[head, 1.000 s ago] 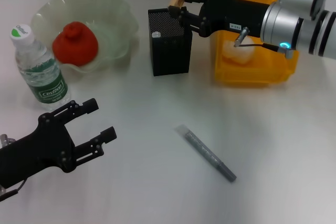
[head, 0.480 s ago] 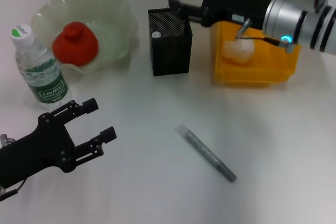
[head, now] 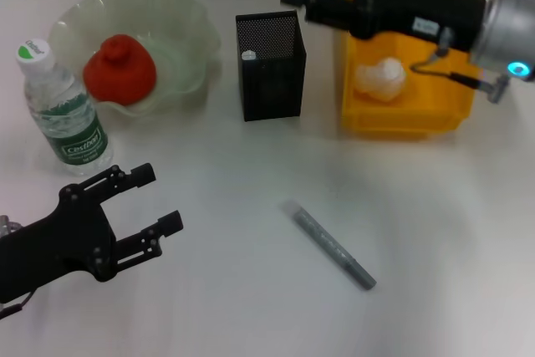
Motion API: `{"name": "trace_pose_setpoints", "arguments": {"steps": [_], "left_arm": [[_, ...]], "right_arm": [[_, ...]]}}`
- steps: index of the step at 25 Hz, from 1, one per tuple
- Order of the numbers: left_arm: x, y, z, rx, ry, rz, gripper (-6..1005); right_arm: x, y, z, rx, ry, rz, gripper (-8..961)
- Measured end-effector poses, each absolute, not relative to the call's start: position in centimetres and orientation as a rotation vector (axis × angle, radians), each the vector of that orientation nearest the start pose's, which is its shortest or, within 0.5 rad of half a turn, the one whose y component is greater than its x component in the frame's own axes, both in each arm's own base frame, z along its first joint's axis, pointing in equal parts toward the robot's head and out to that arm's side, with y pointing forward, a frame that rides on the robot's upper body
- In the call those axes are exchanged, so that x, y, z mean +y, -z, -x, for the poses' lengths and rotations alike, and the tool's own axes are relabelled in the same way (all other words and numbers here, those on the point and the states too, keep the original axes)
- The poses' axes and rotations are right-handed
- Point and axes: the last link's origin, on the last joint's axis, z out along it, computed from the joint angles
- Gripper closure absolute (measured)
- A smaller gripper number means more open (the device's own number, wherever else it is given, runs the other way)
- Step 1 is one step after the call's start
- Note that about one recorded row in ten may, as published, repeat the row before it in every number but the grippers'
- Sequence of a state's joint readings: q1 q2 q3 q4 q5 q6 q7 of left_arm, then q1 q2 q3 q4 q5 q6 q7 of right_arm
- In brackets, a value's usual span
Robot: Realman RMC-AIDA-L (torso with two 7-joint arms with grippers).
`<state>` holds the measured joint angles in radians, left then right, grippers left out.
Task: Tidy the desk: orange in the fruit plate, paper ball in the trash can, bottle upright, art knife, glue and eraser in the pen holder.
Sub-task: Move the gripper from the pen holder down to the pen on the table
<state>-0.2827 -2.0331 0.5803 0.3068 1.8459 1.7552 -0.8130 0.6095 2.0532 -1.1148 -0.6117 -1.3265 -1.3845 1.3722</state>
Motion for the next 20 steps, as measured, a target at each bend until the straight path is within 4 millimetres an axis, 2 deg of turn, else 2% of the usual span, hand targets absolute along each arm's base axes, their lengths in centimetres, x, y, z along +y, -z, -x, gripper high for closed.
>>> {"name": "trace_pose_setpoints", "arguments": {"steps": [3, 7, 8, 9, 10, 11, 12, 13, 16, 17, 18, 19, 20], "left_arm": [[22.2, 0.9, 32.1, -0.458, 1.013, 2.508, 241], [22.1, 0.7, 32.4, -0.455, 0.997, 2.519, 241], [22.0, 0.7, 32.4, -0.459, 0.996, 2.526, 241], [22.0, 0.7, 32.4, -0.459, 0.996, 2.526, 241], [22.0, 0.7, 32.4, -0.459, 0.996, 2.526, 241], [21.9, 0.7, 32.4, -0.458, 0.990, 2.540, 241], [21.9, 0.7, 32.4, -0.457, 0.989, 2.542, 241], [21.9, 0.7, 32.4, -0.457, 0.989, 2.542, 241], [22.0, 0.8, 32.4, -0.456, 0.987, 2.544, 241], [22.0, 0.8, 32.4, -0.456, 0.987, 2.544, 241], [22.0, 0.8, 32.4, -0.454, 0.986, 2.549, 241], [22.0, 0.8, 32.4, -0.454, 0.986, 2.549, 241], [22.0, 0.8, 32.4, -0.454, 0.985, 2.551, 241]], "right_arm": [[36.5, 0.2, -17.4, 0.550, -1.050, 2.736, 244], [36.0, 0.6, -17.4, 0.584, -0.782, 2.915, 245], [36.2, 0.9, -17.4, 0.606, -0.579, 2.988, 245], [36.2, 0.9, -17.4, 0.606, -0.579, 2.988, 245], [36.2, 1.1, -17.3, 0.616, -0.500, 3.017, 245], [36.4, 1.3, -16.8, 0.630, -0.342, 3.066, 245], [36.4, 1.3, -16.8, 0.630, -0.342, 3.066, 245], [36.6, 1.5, -16.3, 0.651, -0.206, 3.094, 245], [36.9, 2.2, -15.4, 0.663, 0.040, 3.116, 246], [36.9, 2.2, -15.4, 0.663, 0.040, 3.116, 246], [37.0, 2.8, -15.0, 0.649, 0.185, 3.112, 246], [37.0, 2.8, -15.0, 0.649, 0.185, 3.112, 246], [37.0, 3.2, -14.6, 0.632, 0.271, 3.108, 246]]}}
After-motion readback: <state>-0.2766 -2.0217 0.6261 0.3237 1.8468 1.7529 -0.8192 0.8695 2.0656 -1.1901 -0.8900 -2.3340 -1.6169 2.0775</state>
